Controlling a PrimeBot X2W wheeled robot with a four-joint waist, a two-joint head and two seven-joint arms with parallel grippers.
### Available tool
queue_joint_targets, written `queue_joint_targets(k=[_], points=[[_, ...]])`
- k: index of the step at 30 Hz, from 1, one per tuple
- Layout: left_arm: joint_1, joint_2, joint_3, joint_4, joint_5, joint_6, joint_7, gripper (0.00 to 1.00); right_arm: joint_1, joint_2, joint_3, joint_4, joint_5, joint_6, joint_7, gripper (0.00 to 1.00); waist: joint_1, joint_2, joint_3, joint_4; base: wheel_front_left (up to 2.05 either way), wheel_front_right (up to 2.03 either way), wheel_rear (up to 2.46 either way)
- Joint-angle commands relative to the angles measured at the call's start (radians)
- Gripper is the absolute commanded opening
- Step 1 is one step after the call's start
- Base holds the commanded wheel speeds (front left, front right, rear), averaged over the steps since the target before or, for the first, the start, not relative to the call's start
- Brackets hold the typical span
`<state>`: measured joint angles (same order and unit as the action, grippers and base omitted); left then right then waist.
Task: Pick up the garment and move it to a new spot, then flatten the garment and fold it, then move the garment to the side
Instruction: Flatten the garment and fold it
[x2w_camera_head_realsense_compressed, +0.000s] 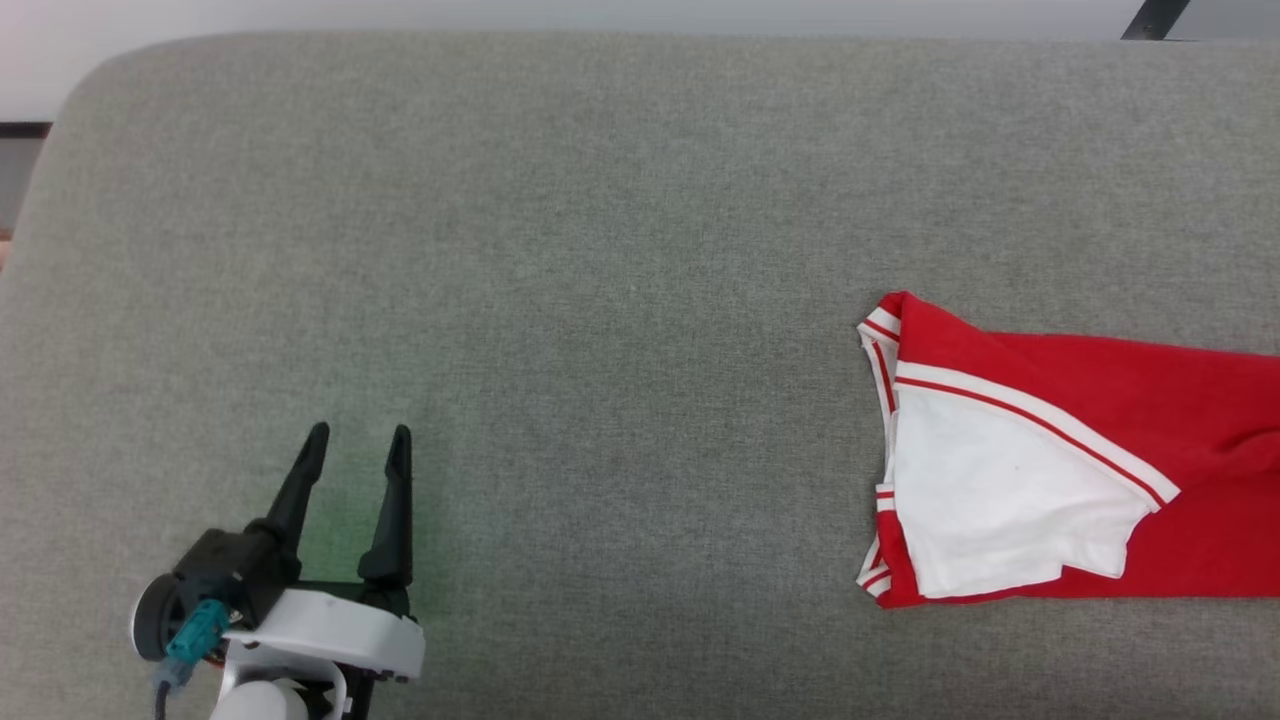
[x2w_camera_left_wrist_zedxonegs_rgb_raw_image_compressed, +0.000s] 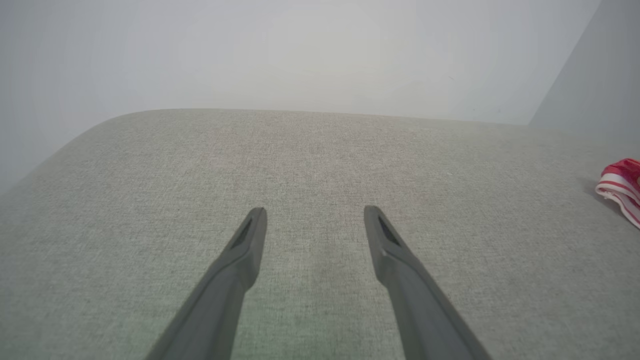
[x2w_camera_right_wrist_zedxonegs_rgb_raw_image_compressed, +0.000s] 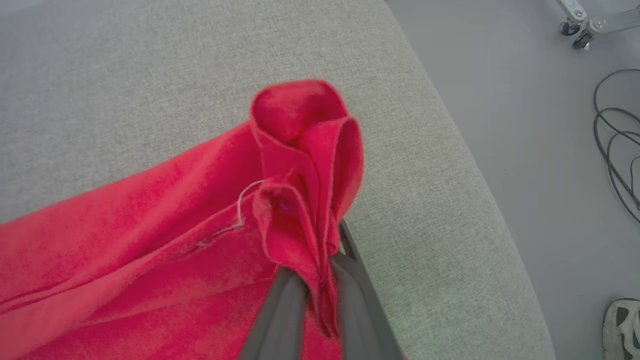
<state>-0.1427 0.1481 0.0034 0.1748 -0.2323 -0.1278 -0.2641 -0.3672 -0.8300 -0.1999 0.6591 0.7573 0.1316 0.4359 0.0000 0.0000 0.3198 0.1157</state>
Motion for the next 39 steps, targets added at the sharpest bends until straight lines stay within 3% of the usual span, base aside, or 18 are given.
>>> queue_joint_targets(k=[1, 5, 16, 20, 28, 39], points=[[0.000, 0.002, 0.004, 0.002, 0.006, -0.004, 0.001, 1.00, -0.007, 0.025, 0.005, -0.022, -0.010, -0.002, 0.004, 0.00, 0.0000, 0.0000, -0.008, -0.006, 0.00, 0.00, 0.00], [0.007, -0.004, -0.004, 0.012, 0.009, -0.004, 0.001, 1.00, 0.023, 0.068, 0.065, -0.123, -0.007, -0.002, 0.034, 0.00, 0.0000, 0.0000, -0.027, -0.006, 0.00, 0.00, 0.00], [0.023, -0.001, -0.028, 0.023, -0.014, -0.005, 0.001, 1.00, 0.065, 0.192, 0.311, -0.615, 0.037, -0.002, 0.170, 0.00, 0.0000, 0.0000, -0.060, 0.013, 0.00, 0.00, 0.00], [0.019, 0.003, -0.039, 0.029, -0.023, -0.005, 0.001, 1.00, 0.035, 0.246, 0.406, -0.715, 0.037, -0.002, 0.216, 0.00, 0.0000, 0.0000, -0.067, 0.024, 0.00, 0.00, 0.00], [-0.001, -0.004, -0.066, 0.038, -0.035, -0.004, 0.001, 1.00, -0.014, 0.327, 0.526, -0.740, 0.024, -0.002, 0.245, 0.00, 0.0000, 0.0000, -0.073, 0.060, 0.00, 0.00, 0.00], [-0.015, -0.017, -0.072, 0.048, -0.042, -0.004, 0.001, 1.00, -0.036, 0.357, 0.604, -0.659, 0.011, -0.002, 0.194, 0.02, 0.0000, 0.0000, -0.063, 0.075, 0.00, 0.00, 0.00]])
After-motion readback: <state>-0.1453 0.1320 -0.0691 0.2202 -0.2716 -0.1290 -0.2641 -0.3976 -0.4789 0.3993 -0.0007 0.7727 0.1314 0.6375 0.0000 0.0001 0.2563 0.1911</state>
